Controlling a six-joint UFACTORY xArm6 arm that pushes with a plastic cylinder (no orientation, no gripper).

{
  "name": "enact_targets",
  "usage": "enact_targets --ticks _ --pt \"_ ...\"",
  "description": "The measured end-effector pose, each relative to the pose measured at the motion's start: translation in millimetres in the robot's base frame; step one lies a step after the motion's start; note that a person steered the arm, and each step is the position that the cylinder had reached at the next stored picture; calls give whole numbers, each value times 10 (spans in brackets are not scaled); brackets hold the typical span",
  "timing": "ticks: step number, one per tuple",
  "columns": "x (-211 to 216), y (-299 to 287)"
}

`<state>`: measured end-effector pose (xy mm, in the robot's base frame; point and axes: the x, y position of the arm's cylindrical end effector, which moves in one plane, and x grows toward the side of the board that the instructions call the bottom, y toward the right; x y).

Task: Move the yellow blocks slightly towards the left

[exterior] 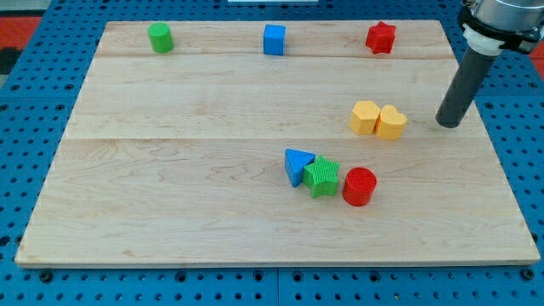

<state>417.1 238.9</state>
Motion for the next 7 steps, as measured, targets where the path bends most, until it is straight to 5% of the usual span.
enact_targets --ticks 3,6,7 --pt "0 -241" --pt "-32 -1434" --pt "-39 -1234"
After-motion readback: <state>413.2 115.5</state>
